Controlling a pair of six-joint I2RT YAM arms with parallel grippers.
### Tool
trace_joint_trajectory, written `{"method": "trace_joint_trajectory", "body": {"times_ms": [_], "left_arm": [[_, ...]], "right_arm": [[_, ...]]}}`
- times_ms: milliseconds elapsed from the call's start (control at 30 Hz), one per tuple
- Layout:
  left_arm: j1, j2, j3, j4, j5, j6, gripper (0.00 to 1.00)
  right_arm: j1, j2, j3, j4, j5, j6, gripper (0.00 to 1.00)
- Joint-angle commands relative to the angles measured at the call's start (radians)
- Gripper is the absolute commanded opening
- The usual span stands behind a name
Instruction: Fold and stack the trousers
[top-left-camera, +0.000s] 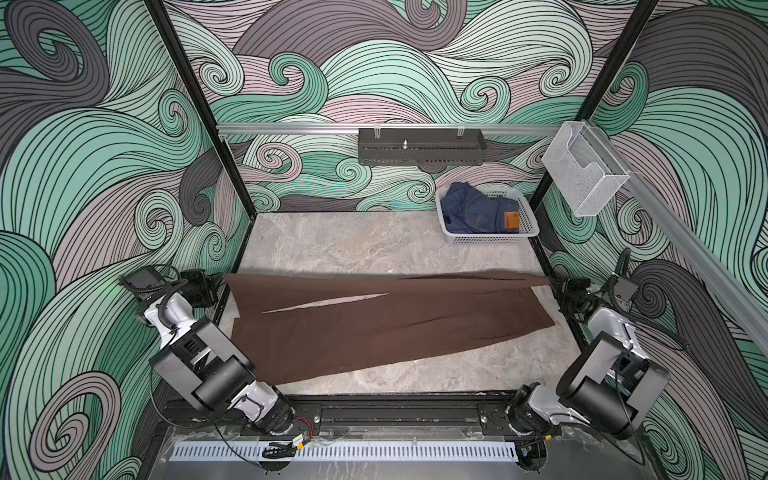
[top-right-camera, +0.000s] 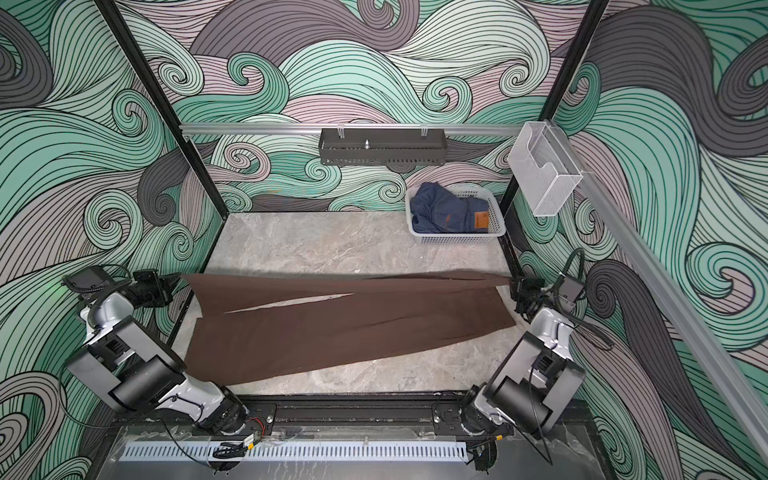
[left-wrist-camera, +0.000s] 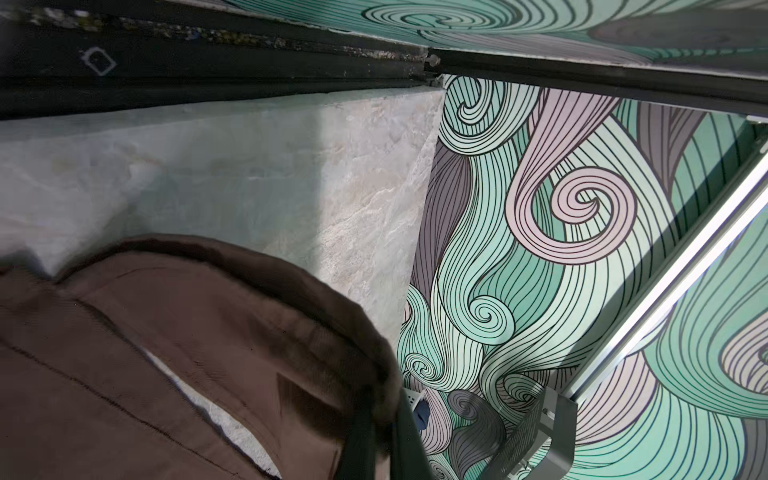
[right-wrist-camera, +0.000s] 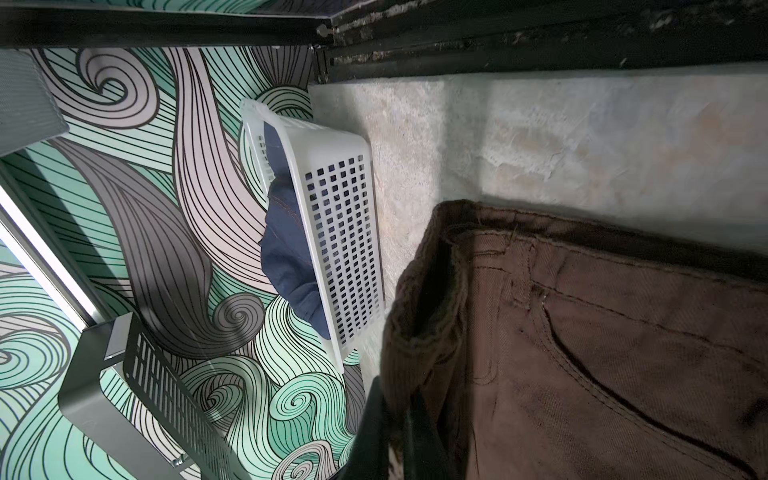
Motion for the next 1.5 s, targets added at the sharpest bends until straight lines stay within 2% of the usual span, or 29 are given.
{"method": "trace_joint_trajectory", "body": {"times_ms": [0, 300, 533, 700, 833, 1000, 1267, 1367, 1467], "left_arm": [[0.09, -0.053, -0.013, 0.016, -0.091, -0.03, 0.0], [0.152, -0.195, -0.134, -0.047, -0.159, -0.039, 0.0], [0.183, -0.257, -0.185, -0.083, -0.174, -0.041, 0.0], [0.18, -0.271, -0.192, -0.051, -0.145, -0.076, 0.0], [0.141, -0.24, -0.12, -0.02, -0.14, -0.116, 0.0], [0.084, -0.161, 0.008, 0.001, -0.151, -0.159, 0.0], [0.071, -0.124, 0.16, 0.007, -0.124, -0.213, 0.0], [0.081, -0.159, 0.152, -0.022, -0.114, -0.202, 0.0], [0.1, -0.22, 0.083, -0.033, -0.097, -0.198, 0.0]], "right_arm": [[-0.066, -0.019, -0.007, -0.004, 0.032, -0.023, 0.0], [-0.123, 0.006, -0.001, -0.075, 0.072, -0.075, 0.0], [-0.146, -0.023, 0.01, -0.219, 0.15, -0.137, 0.0], [-0.132, -0.014, 0.051, -0.265, 0.13, -0.109, 0.0], [-0.093, 0.0, 0.101, -0.261, 0.112, -0.049, 0.0], [-0.042, 0.03, 0.147, -0.174, 0.108, 0.058, 0.0], [-0.006, 0.065, 0.289, -0.184, 0.075, 0.127, 0.0], [-0.019, 0.047, 0.316, -0.231, 0.067, 0.099, 0.0], [-0.048, 0.024, 0.295, -0.271, 0.066, 0.076, 0.0]]}}
